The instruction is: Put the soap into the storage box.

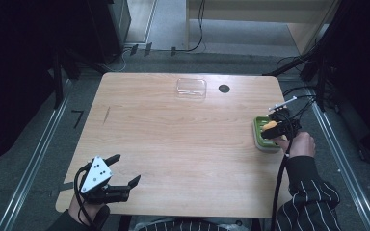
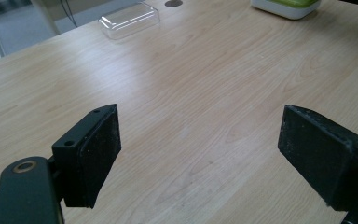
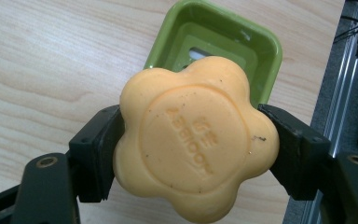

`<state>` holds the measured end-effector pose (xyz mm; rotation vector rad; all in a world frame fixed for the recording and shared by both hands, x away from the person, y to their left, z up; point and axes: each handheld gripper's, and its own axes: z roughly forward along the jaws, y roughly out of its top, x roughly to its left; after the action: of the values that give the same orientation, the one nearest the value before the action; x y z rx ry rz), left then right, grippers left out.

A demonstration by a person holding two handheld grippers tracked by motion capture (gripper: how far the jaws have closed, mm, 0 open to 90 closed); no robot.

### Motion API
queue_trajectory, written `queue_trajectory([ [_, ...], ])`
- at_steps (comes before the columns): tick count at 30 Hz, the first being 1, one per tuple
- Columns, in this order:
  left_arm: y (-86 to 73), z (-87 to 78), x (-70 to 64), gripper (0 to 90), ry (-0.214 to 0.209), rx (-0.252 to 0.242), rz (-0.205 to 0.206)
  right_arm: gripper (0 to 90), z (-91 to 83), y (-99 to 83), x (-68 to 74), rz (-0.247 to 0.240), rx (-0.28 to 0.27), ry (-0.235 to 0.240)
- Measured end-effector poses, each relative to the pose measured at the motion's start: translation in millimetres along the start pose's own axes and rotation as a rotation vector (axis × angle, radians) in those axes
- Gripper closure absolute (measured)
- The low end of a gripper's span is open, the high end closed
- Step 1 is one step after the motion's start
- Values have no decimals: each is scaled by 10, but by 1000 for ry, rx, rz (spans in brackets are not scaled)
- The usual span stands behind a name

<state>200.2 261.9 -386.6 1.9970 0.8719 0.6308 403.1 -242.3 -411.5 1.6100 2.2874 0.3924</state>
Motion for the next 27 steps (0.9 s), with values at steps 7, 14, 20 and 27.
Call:
queue_trajectory([
  [7, 1, 0, 1, 136, -1, 2, 2, 269, 43, 67, -28, 11, -19, -1],
  [14, 1, 2, 1, 136, 0, 1, 4, 269, 102, 128, -81, 25, -21, -5],
  [20, 1, 4, -1, 136, -1, 1, 1, 269, 156, 176, -116, 33, -35, -3],
  [27, 1, 5, 0, 136, -1, 2, 1, 269, 261, 209, -129, 42, -9, 26],
])
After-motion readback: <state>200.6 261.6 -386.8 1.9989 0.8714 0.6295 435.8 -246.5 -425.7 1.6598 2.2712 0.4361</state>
